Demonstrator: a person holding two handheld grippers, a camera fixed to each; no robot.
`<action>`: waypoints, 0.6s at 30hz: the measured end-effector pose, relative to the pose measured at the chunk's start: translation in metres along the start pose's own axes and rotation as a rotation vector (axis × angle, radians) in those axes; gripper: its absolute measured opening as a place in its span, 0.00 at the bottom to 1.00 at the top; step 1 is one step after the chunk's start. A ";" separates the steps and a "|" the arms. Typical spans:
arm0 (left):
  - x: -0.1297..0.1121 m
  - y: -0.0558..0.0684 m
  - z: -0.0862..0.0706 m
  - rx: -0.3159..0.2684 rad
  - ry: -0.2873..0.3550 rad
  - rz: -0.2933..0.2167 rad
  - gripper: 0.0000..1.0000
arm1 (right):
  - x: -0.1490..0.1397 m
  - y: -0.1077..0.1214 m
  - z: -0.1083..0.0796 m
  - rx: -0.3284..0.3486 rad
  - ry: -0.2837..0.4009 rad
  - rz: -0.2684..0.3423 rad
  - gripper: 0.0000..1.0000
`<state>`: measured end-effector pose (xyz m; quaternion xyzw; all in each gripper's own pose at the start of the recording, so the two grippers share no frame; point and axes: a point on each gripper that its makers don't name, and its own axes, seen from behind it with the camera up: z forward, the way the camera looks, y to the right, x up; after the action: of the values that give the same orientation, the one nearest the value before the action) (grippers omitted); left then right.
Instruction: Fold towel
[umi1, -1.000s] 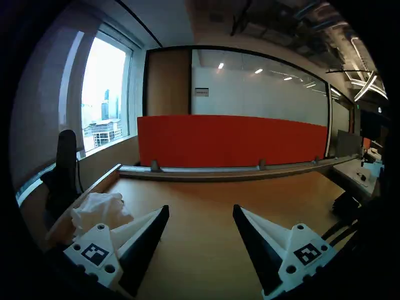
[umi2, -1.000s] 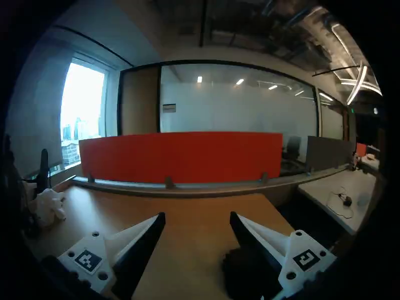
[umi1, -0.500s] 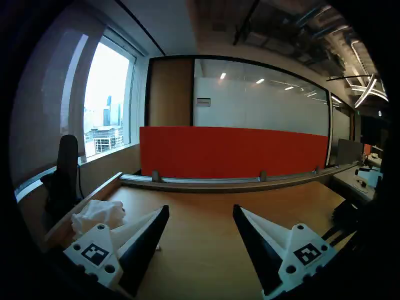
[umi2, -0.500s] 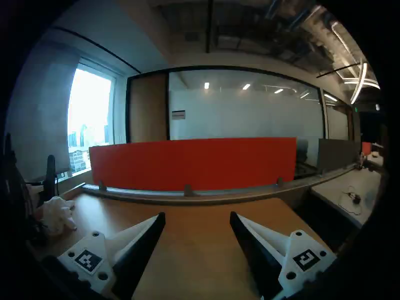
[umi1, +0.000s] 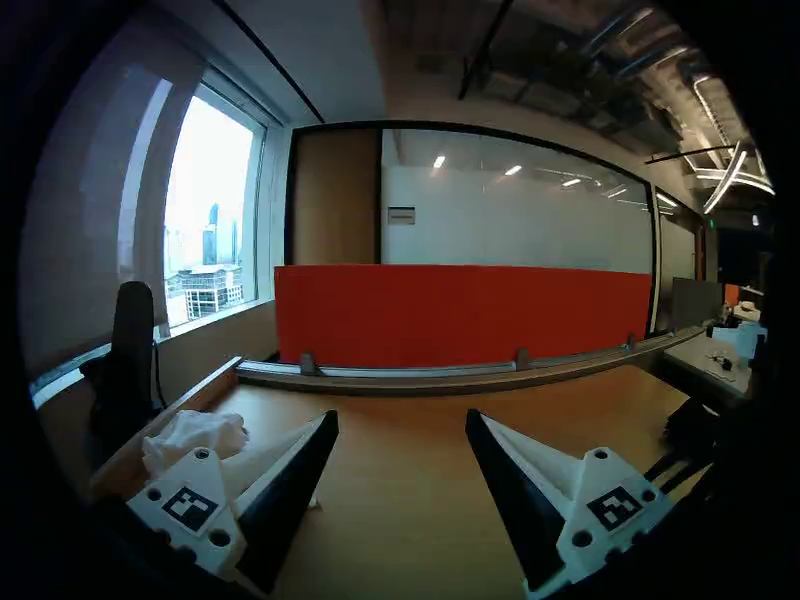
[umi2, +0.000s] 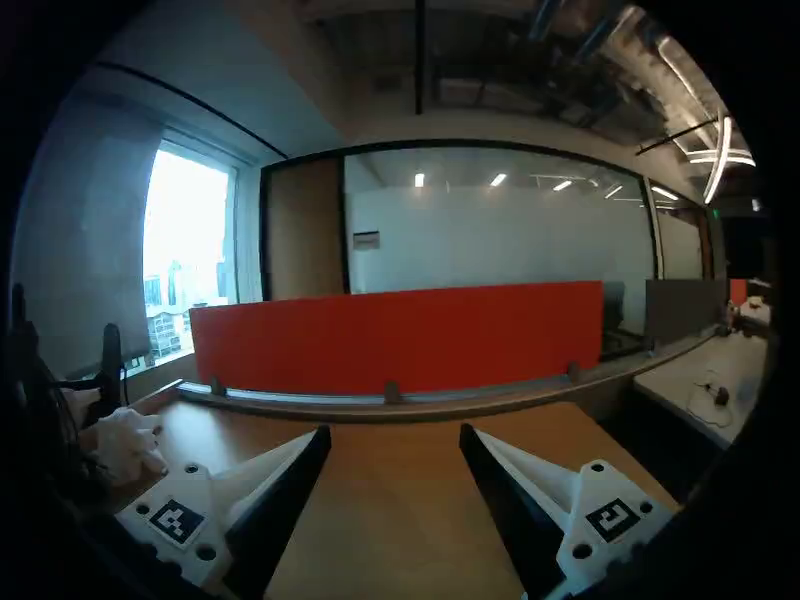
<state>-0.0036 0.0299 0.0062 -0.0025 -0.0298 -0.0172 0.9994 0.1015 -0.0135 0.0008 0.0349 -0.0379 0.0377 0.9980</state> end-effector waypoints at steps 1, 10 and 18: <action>0.000 0.000 0.000 -0.001 0.002 0.002 0.95 | 0.000 0.000 0.000 -0.001 0.000 0.000 1.00; -0.005 0.003 0.002 -0.013 0.012 -0.019 0.95 | -0.001 0.001 -0.004 -0.016 -0.003 -0.005 1.00; -0.020 0.007 0.006 -0.014 0.024 -0.013 0.95 | -0.003 0.001 -0.007 -0.026 0.011 -0.009 1.00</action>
<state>-0.0238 0.0372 0.0105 -0.0091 -0.0179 -0.0240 0.9995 0.0995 -0.0125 -0.0064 0.0217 -0.0330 0.0331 0.9987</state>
